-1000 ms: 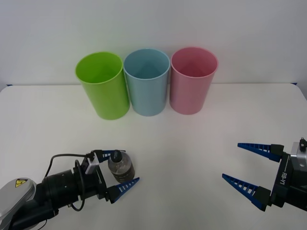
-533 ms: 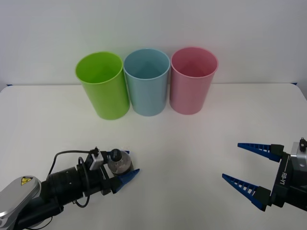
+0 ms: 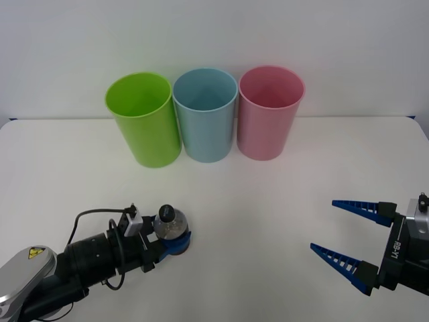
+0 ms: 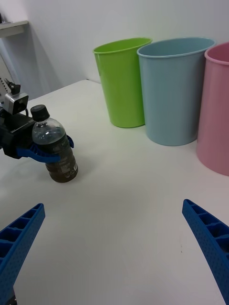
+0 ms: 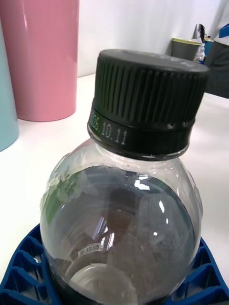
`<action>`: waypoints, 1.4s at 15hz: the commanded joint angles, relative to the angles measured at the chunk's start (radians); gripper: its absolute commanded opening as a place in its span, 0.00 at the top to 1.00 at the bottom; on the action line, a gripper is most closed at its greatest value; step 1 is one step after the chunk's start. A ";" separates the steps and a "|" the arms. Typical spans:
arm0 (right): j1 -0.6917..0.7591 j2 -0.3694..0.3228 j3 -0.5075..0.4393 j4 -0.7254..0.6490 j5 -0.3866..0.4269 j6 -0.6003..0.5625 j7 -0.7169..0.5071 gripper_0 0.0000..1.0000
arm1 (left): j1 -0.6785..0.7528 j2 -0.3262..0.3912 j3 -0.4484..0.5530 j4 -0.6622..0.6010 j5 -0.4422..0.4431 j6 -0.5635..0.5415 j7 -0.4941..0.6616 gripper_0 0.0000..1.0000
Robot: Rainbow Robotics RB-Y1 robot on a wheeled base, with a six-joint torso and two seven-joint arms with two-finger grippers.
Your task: Put cans in the blue bin and PET bottles in the pink bin and trash in the green bin.
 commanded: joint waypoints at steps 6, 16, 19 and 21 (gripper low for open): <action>0.000 0.000 0.000 0.000 0.000 0.000 0.000 0.00 | -0.009 0.126 -0.052 -0.282 0.032 0.209 0.210 0.95; 0.000 0.000 0.000 0.000 0.000 0.000 0.000 0.00 | -0.174 0.413 -0.054 -0.461 0.147 0.343 0.486 0.95; 0.000 0.000 0.000 0.000 0.000 0.000 0.000 0.00 | -0.311 0.419 -0.103 -0.461 0.132 0.360 0.594 0.95; 0.000 0.000 0.000 0.000 0.000 0.000 0.000 0.00 | -0.455 0.425 -0.209 -0.456 0.121 0.455 0.690 0.95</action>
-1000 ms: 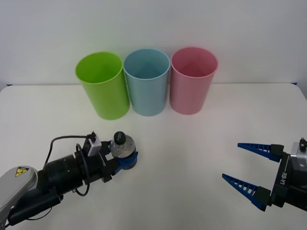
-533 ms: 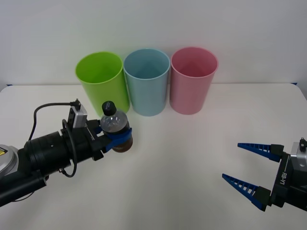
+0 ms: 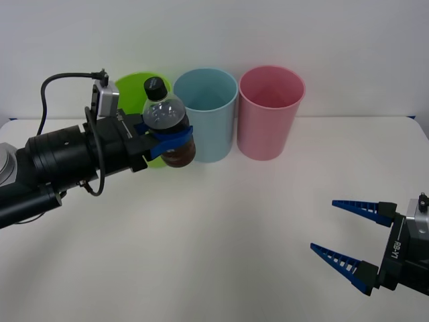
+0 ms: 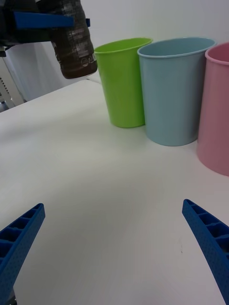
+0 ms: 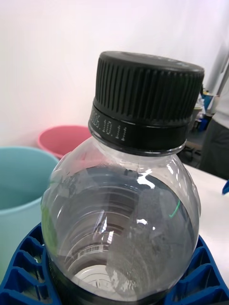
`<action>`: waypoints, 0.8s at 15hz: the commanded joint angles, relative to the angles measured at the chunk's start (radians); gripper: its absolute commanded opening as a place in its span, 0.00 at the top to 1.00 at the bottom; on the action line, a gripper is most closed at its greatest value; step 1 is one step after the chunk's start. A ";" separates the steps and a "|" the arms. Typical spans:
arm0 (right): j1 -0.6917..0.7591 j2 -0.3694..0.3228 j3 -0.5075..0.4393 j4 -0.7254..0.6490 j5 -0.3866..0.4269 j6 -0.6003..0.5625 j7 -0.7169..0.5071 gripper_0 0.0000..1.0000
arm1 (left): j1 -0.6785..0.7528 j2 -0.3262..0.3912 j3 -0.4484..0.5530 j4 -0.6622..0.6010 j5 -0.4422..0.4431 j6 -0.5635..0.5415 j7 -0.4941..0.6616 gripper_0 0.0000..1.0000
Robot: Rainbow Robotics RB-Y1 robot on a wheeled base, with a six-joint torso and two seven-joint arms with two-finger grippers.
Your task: Put cans in the blue bin and PET bottles in the pink bin and trash in the green bin.
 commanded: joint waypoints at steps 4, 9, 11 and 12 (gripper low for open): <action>0.000 0.000 0.000 0.000 0.000 0.000 0.000 0.00 | -0.423 -0.044 -0.299 0.144 0.050 0.192 0.169 0.95; 0.000 0.000 0.000 0.000 0.000 0.000 0.000 0.00 | -0.598 -0.250 -0.317 0.420 0.036 0.198 0.175 0.95; 0.000 0.000 0.000 0.000 0.000 0.000 0.000 0.00 | -0.661 -0.328 -0.317 0.538 0.024 0.197 0.174 0.95; 0.000 0.000 0.000 0.000 0.000 0.000 0.000 0.00 | -0.685 -0.357 -0.316 0.583 0.018 0.197 0.172 0.95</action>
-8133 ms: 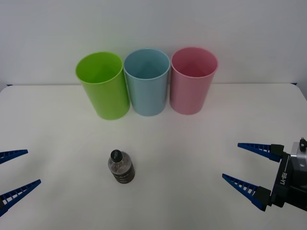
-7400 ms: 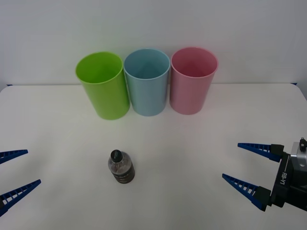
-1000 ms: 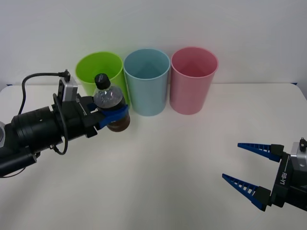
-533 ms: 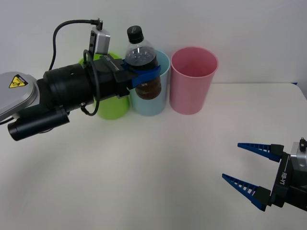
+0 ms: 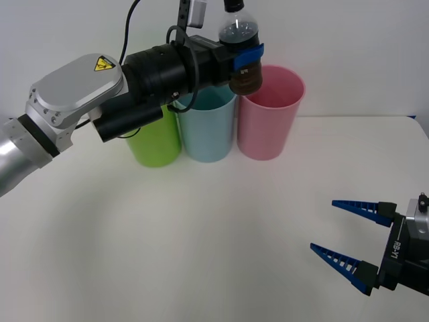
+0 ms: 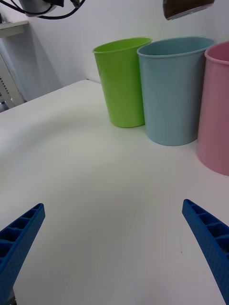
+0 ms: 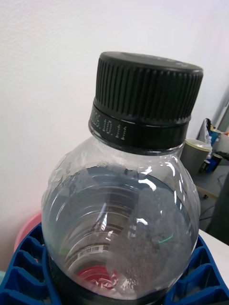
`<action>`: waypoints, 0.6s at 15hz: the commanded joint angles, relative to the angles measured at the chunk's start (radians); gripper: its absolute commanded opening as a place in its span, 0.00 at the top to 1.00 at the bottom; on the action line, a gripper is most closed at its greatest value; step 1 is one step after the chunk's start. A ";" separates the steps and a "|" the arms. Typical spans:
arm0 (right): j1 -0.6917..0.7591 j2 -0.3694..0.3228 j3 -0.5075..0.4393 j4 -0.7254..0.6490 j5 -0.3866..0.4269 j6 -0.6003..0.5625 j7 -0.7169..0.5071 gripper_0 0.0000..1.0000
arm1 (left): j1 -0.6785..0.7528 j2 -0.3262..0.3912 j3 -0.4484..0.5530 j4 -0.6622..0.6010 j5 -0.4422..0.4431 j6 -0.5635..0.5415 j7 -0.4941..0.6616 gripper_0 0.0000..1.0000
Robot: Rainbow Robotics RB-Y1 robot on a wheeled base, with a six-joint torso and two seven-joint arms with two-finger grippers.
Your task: Put cans in the blue bin and PET bottles in the pink bin and trash in the green bin.
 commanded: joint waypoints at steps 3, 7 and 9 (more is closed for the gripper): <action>0.000 0.000 0.000 0.000 0.000 0.000 0.000 0.00 | -0.130 -0.164 0.002 0.242 -0.065 0.000 -0.006 0.95; 0.000 0.000 0.000 0.000 0.000 0.000 0.000 0.00 | -0.194 -0.285 0.002 0.391 -0.133 0.046 -0.019 0.95; 0.000 0.000 0.000 0.000 0.000 0.000 0.000 0.00 | -0.200 -0.311 0.002 0.403 -0.170 0.066 -0.016 0.96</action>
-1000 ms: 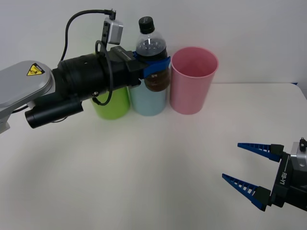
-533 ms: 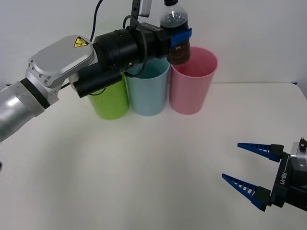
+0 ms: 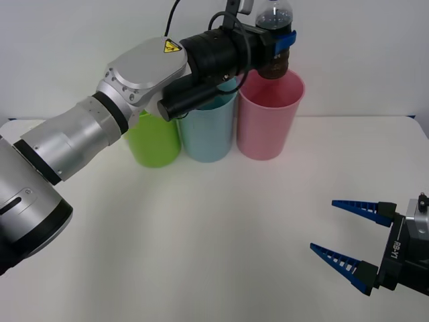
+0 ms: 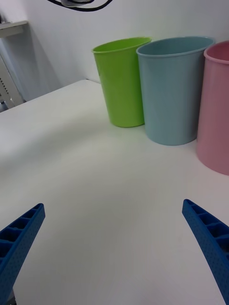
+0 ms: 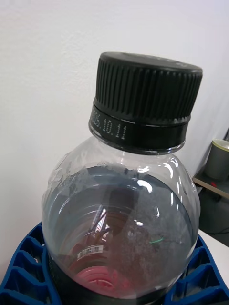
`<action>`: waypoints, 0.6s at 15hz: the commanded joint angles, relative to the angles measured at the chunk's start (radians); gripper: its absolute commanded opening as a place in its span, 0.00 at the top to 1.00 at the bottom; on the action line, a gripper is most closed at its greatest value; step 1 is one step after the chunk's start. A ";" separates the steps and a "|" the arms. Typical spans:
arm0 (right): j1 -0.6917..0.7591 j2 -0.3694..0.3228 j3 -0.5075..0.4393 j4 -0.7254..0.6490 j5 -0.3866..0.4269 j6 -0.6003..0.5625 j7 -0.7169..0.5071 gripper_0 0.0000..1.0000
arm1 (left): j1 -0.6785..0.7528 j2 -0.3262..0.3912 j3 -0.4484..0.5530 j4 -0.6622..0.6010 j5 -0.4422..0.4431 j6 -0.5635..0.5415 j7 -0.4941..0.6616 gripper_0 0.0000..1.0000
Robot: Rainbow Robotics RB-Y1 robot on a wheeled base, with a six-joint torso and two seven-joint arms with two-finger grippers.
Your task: Put cans in the blue bin and PET bottles in the pink bin and trash in the green bin.
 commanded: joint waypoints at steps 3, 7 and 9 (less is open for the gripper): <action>0.000 0.000 0.000 0.000 0.000 0.000 0.000 0.00 | -0.006 -0.046 0.000 0.025 -0.048 0.042 -0.004 0.96; 0.000 0.000 0.000 0.000 0.000 0.000 0.000 0.00 | -0.016 -0.073 0.000 0.071 -0.082 0.063 -0.019 0.97; 0.000 0.000 0.000 0.000 0.000 0.000 0.000 0.00 | -0.016 -0.083 0.000 0.088 -0.094 0.065 -0.025 0.96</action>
